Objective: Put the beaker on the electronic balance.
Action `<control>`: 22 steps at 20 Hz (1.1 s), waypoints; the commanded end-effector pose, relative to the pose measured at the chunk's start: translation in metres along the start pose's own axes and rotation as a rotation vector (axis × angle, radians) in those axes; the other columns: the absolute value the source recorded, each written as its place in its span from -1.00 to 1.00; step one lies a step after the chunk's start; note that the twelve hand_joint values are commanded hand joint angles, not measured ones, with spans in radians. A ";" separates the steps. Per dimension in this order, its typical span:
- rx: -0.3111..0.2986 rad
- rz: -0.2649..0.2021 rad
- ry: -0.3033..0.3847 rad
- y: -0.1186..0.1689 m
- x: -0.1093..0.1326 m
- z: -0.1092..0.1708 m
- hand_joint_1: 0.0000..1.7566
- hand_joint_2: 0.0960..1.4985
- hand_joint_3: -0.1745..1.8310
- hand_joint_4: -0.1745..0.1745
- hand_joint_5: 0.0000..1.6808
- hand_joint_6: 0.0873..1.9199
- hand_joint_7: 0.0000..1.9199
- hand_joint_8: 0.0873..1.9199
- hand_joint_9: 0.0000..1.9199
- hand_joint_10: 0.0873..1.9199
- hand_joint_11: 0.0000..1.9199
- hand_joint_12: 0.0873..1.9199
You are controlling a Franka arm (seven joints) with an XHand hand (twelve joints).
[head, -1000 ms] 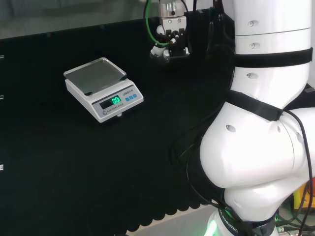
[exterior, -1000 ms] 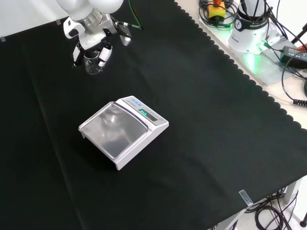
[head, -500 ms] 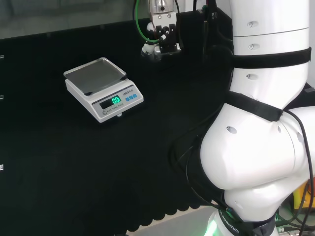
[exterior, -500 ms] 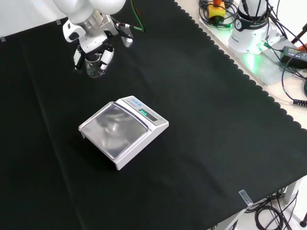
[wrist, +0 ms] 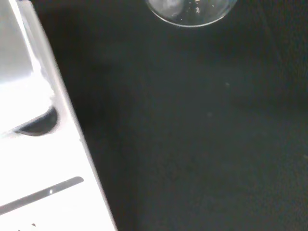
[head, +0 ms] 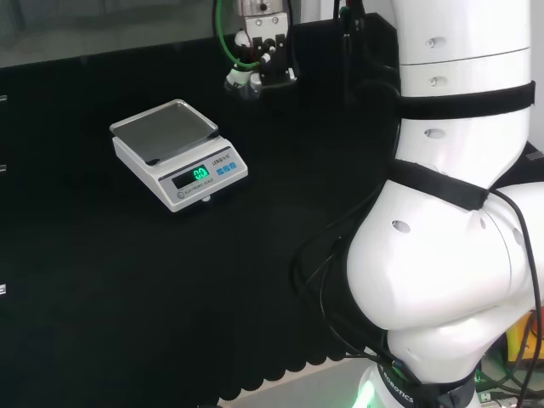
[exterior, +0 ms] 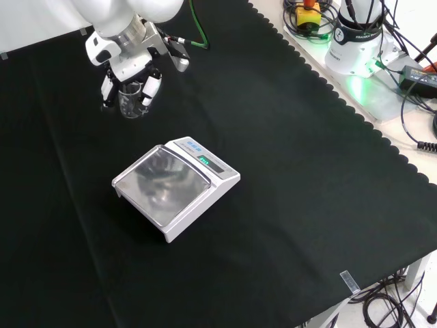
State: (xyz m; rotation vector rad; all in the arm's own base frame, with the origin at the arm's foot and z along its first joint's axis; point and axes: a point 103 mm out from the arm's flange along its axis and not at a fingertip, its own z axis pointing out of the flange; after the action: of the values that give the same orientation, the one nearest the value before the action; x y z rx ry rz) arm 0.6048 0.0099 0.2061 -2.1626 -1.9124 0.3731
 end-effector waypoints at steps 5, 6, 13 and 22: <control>0.030 -0.145 -0.055 0.016 0.074 -0.001 0.24 0.48 -1.00 -1.00 -0.42 -0.94 -0.19 -0.26 0.50 -0.61 0.60 -0.26; 0.036 -0.157 -0.059 0.018 0.081 0.001 0.24 0.48 -1.00 -1.00 -0.42 -0.94 -0.19 -0.26 0.50 -0.61 0.60 -0.26; 0.070 -0.218 -0.063 0.015 0.113 0.017 0.23 0.47 -1.00 -1.00 -0.43 -0.95 -0.21 -0.24 0.51 -0.64 0.59 -0.24; 0.109 -0.251 -0.042 0.001 0.128 0.046 0.22 0.47 -1.00 -1.00 -0.43 -0.95 -0.21 -0.24 0.51 -0.65 0.58 -0.24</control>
State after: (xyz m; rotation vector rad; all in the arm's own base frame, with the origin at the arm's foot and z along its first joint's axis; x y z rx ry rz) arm 0.6168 0.1267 0.1699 -1.8726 -2.1044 0.4685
